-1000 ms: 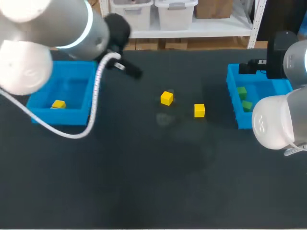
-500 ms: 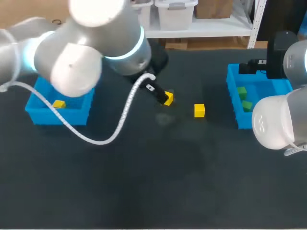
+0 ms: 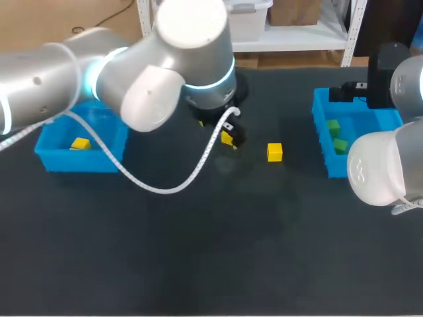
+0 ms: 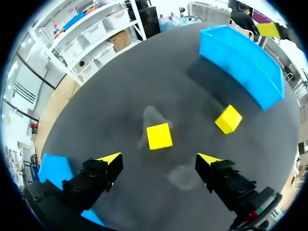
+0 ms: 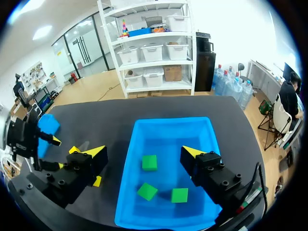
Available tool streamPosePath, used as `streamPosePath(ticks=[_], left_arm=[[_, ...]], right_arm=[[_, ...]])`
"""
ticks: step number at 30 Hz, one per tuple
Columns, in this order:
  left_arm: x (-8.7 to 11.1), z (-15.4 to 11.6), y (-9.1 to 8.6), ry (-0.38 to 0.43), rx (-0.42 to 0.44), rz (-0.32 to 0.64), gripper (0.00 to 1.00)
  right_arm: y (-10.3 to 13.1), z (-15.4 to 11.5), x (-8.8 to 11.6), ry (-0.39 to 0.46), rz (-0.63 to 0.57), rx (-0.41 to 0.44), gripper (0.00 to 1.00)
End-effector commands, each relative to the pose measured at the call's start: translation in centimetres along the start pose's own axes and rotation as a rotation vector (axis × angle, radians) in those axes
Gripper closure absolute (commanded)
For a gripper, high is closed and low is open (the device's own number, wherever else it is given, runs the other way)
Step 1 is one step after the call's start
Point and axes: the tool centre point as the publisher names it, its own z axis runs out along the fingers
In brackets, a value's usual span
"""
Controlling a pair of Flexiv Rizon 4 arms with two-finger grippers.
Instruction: Put the green cubes in the right bin and the yellow cubes in the left bin.
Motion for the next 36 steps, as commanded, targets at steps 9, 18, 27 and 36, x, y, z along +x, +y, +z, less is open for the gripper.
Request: streamPosePath(ticks=[9,18,27,36], left_arm=[[-2.1,2.8,0.1,0.071,-0.024,0.004,0.0],[-1.8,4.5,0.4,0.093,-0.043,0.009,1.0],[-0.9,4.0,1.1,0.046,-0.034,-0.018,1.0],[-1.0,-4.6,7.9,-0.179,-0.133,-0.118,1.0]], right_arm=[[0.0,-0.1,0.0,0.001,0.0,0.003,0.0],[0.0,-0.1,0.0,0.001,0.0,0.003,0.0],[0.0,-0.1,0.0,0.001,0.0,0.003,0.0],[0.0,-0.1,0.0,0.001,0.0,0.003,0.0]])
